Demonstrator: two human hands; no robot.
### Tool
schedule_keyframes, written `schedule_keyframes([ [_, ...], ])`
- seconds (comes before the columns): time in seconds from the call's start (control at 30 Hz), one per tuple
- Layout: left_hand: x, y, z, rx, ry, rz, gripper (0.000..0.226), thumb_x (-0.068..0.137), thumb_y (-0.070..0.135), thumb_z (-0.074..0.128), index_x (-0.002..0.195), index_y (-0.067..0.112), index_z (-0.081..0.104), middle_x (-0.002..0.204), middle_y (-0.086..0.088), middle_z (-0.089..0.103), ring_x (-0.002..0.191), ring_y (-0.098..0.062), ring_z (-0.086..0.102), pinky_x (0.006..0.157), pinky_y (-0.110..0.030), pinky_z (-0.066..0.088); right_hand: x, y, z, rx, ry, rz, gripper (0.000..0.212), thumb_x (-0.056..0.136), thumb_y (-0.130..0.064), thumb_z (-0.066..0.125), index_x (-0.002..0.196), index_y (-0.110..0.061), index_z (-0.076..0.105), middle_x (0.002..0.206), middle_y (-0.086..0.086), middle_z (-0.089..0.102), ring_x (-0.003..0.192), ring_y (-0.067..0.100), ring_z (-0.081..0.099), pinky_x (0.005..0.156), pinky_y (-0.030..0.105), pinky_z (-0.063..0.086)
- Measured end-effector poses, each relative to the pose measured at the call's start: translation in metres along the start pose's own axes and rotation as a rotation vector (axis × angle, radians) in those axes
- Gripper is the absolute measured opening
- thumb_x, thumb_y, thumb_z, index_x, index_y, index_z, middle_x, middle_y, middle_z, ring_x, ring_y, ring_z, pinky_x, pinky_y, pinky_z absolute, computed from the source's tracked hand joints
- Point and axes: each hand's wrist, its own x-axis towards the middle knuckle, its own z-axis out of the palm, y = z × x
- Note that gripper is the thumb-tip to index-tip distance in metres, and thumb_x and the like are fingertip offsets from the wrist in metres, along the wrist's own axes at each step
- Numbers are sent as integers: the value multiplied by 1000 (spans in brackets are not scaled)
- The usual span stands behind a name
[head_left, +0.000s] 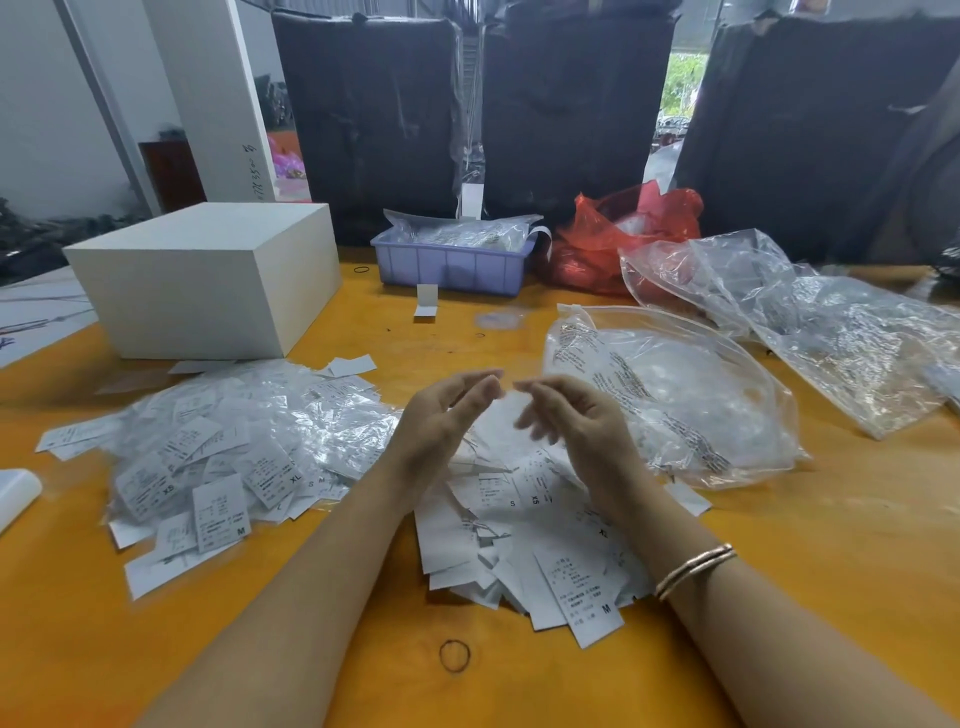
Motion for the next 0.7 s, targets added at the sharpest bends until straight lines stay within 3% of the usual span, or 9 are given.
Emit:
schedule_keyframes([
  [0.17,3,-4,-2,-60,80,-44,2,84,17,68,83,17,68,70,12,71,67,6,62,58,-6,43,0,3,4,40,-4,96,13,89,-6,59,91,-16,66,68,-1,68,60,9,59,58,20,45],
  [0.37,5,-8,0,-151,152,-133,5,94,13,55,90,12,58,86,1,74,80,-8,67,68,-18,51,0,8,5,171,0,199,31,88,6,54,113,-13,56,85,8,66,73,21,69,63,21,53],
  [0.47,7,-6,-3,-278,254,-150,3,94,9,54,92,12,54,81,1,74,75,-9,69,65,-18,53,2,10,2,81,13,192,46,86,17,40,117,-14,55,86,5,65,72,12,63,66,18,49],
  [0.53,8,-7,-7,-319,337,-174,6,91,7,57,92,13,55,77,1,71,69,-6,68,63,-17,51,3,10,-2,18,68,168,55,81,21,31,108,-16,60,81,4,64,68,10,55,62,16,45],
  [0.63,10,-10,-10,-262,383,-204,10,91,8,56,91,17,60,73,6,68,66,-3,64,67,-19,47,3,8,-5,-127,166,81,45,83,13,34,87,-17,67,64,2,57,51,5,42,48,16,35],
  [0.7,10,-11,-9,-233,391,-201,15,91,10,55,85,20,64,69,9,67,69,-5,60,67,-20,45,3,8,-2,-349,133,24,29,89,0,44,86,-15,68,60,2,57,45,4,40,46,22,33],
])
